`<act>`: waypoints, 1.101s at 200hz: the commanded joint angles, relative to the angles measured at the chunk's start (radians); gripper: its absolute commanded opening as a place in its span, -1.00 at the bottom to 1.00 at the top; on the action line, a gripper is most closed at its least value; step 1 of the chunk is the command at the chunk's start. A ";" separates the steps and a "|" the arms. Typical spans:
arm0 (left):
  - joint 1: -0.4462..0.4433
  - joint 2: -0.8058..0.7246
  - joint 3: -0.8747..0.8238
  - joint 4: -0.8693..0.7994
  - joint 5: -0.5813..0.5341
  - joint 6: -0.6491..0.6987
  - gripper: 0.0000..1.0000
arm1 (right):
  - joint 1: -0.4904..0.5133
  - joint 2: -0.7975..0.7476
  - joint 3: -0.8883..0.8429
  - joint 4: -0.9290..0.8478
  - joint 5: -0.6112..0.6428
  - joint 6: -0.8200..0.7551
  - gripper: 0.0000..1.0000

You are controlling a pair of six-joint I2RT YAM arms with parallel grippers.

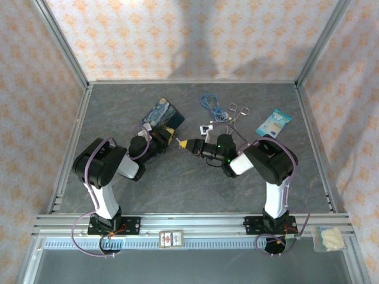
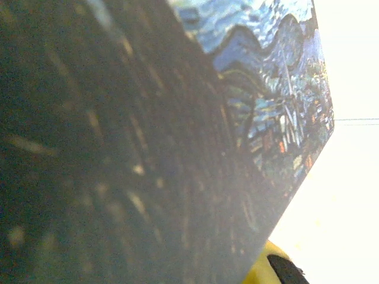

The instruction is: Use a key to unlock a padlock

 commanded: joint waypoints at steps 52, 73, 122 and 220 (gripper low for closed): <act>0.001 0.017 -0.010 0.145 0.024 -0.039 -1.00 | 0.005 0.035 0.011 0.034 0.006 0.009 -1.00; -0.001 0.014 -0.013 0.133 0.022 -0.033 -1.00 | 0.006 0.043 0.019 0.039 0.017 0.015 -1.00; -0.010 0.014 -0.019 0.142 0.022 -0.035 -1.00 | 0.005 0.064 0.055 0.023 0.050 0.031 -1.00; -0.017 0.013 -0.020 0.151 0.019 -0.040 -1.00 | 0.005 0.071 0.040 0.010 0.067 0.022 -1.00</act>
